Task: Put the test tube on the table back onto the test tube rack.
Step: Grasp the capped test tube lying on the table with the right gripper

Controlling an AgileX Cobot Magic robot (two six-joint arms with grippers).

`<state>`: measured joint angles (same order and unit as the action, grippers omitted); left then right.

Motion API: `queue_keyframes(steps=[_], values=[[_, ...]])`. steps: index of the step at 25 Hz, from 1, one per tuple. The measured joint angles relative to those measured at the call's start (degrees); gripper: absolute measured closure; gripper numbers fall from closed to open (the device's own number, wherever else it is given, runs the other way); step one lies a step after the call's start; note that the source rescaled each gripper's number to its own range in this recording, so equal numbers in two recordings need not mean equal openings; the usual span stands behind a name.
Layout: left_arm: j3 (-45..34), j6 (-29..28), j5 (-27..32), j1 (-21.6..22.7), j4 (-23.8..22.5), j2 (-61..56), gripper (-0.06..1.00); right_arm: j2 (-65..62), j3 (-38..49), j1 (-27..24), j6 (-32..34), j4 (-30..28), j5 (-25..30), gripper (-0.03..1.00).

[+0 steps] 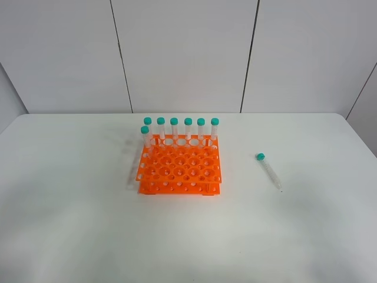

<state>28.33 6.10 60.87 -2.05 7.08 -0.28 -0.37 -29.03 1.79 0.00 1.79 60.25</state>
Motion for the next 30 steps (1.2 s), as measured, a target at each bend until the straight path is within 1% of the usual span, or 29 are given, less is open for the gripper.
queue_keyframes(steps=[8, 12, 17, 22, 24, 26, 30], values=[[0.0, 0.0, 0.0, 0.0, 0.0, 0.0, -0.06, 0.0, 0.0, 0.0, 0.0, 0.0, 0.0, 0.46], [0.0, 0.0, 0.0, 0.0, 0.0, 0.0, -0.06, 0.0, 0.0, 0.0, 0.0, 0.0, -2.3, 0.46], [0.0, 0.0, 0.0, 0.0, 0.0, 0.0, -0.06, 0.0, 0.0, 0.0, 0.0, 0.1, -2.7, 0.46], [0.0, 0.0, 0.0, 0.0, 0.0, 0.0, -0.06, 0.5, -1.4, 0.0, 0.0, 2.1, -2.7, 0.46], [0.0, 0.0, 0.0, 0.0, 0.0, 0.0, -0.06, 3.0, -4.7, 0.0, -0.9, 3.1, -2.9, 0.46], [0.0, 0.0, 0.0, 0.0, 0.0, 0.0, -0.06, 7.3, -8.8, 0.0, -3.3, 4.8, -3.3, 0.46], [0.0, 0.0, 0.0, 0.0, 0.0, 0.0, -0.06, 18.4, -18.1, 0.0, -13.0, 11.7, -6.0, 0.46]])
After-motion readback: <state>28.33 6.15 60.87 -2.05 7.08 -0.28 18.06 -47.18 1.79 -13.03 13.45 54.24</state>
